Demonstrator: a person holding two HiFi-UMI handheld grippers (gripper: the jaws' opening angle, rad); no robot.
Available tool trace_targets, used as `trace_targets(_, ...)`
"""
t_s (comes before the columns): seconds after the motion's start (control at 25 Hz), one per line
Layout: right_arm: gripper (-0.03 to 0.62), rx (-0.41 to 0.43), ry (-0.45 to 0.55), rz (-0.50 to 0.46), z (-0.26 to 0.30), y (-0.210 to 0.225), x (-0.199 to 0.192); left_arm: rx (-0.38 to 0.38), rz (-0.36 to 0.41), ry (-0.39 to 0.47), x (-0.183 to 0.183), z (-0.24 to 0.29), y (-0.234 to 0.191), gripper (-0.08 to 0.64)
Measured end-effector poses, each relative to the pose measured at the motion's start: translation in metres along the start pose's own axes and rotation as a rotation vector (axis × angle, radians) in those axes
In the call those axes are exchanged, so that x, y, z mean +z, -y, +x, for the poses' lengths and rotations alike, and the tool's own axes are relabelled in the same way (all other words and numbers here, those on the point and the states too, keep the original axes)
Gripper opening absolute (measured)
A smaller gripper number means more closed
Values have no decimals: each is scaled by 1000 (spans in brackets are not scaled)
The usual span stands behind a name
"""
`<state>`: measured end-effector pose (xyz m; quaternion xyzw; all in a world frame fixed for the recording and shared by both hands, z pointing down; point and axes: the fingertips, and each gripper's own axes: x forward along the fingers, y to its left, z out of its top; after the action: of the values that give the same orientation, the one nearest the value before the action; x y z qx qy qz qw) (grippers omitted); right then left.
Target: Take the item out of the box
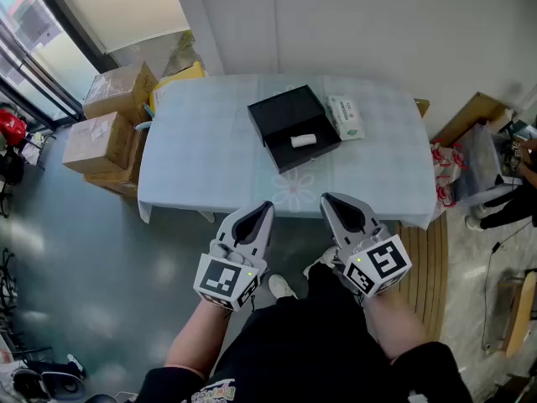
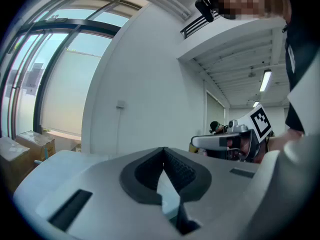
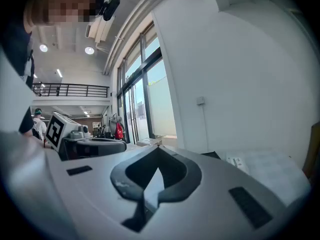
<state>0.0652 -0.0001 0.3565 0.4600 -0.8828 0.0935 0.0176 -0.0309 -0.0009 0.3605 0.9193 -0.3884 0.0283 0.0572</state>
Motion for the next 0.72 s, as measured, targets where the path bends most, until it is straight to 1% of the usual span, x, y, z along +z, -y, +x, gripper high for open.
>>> trace_targets(0.2,9,4,-1,-1,-1,0,-1,0,-3,2,0,0,1,9)
trace_targets(0.4,9,22,28,10,-1,-3,4,-4,-6,5,0,-1,2,9)
trace_targets(0.72,9,27,40,-15,-4,-9,6,-16,-5,20,3,-7,7,9)
